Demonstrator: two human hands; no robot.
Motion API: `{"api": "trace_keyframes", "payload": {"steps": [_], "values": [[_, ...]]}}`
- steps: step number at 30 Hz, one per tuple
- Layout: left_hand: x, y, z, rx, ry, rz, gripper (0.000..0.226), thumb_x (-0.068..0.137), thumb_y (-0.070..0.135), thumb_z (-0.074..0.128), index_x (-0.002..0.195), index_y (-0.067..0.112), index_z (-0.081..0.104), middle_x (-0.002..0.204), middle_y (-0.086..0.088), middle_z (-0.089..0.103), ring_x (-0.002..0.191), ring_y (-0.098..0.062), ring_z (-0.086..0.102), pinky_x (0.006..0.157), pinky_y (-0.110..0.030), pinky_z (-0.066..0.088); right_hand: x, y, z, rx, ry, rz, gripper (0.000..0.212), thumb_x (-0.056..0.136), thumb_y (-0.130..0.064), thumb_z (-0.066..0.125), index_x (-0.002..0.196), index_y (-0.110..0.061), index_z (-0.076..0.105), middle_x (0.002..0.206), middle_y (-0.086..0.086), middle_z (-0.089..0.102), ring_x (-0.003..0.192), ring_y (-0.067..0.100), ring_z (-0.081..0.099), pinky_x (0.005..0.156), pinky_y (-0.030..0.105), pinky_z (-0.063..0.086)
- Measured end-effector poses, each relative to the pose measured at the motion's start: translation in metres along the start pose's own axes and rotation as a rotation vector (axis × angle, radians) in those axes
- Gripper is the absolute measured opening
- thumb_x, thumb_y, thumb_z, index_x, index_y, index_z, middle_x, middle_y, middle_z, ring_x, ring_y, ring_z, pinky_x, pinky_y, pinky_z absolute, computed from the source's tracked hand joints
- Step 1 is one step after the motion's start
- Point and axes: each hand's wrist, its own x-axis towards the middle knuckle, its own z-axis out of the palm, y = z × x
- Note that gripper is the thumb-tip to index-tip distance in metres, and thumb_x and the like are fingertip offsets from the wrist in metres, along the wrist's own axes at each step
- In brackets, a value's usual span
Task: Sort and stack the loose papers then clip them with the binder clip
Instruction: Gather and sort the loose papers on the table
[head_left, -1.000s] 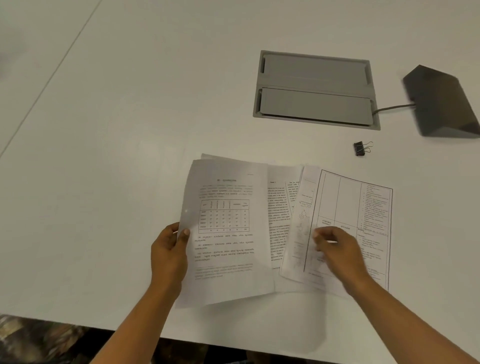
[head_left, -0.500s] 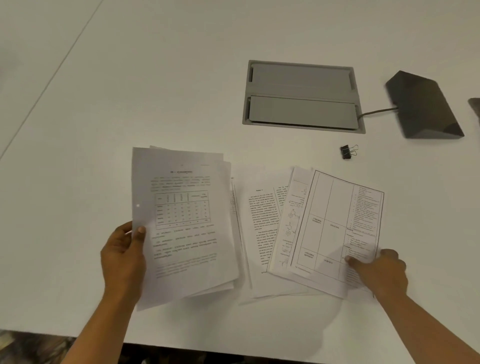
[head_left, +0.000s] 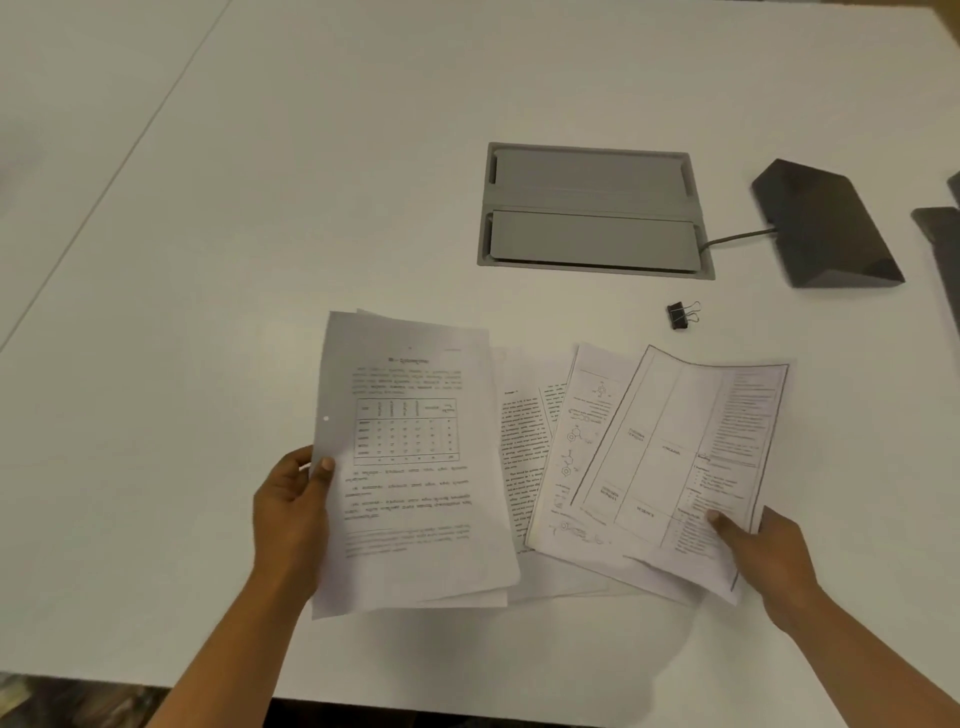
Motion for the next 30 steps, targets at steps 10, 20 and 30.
{"api": "trace_keyframes", "payload": {"steps": [10,20,30], "values": [[-0.024,-0.006,0.029,-0.07,-0.028,-0.046,0.011,0.099,0.017,0.056,0.106,0.017,0.065,0.094,-0.006,0.075,0.076,-0.024,0.071,0.064,-0.03,0.056,-0.049,-0.037,-0.02,0.249,-0.204,-0.155,0.04,0.068,-0.034,0.076,0.106,-0.024,0.069,0.102,-0.006,0.077,0.091,0.015,0.075,0.08,0.035,0.059],[-0.044,0.012,0.055,-0.248,-0.17,-0.189,0.013,0.096,0.019,0.061,0.107,0.018,0.067,0.101,-0.009,0.077,0.088,-0.029,0.074,0.077,-0.041,0.061,-0.073,-0.063,0.041,0.105,-0.423,-0.297,0.042,0.075,-0.027,0.076,0.115,-0.025,0.063,0.104,-0.01,0.076,0.095,0.008,0.072,0.08,0.023,0.059],[-0.053,0.025,0.072,-0.312,-0.236,-0.277,0.02,0.101,0.023,0.053,0.113,0.025,0.068,0.106,-0.004,0.078,0.093,-0.025,0.075,0.078,-0.041,0.063,-0.078,-0.065,0.068,0.096,-0.508,-0.279,0.032,0.086,-0.034,0.068,0.118,-0.035,0.062,0.114,-0.014,0.073,0.103,0.006,0.07,0.089,0.031,0.055]]}}
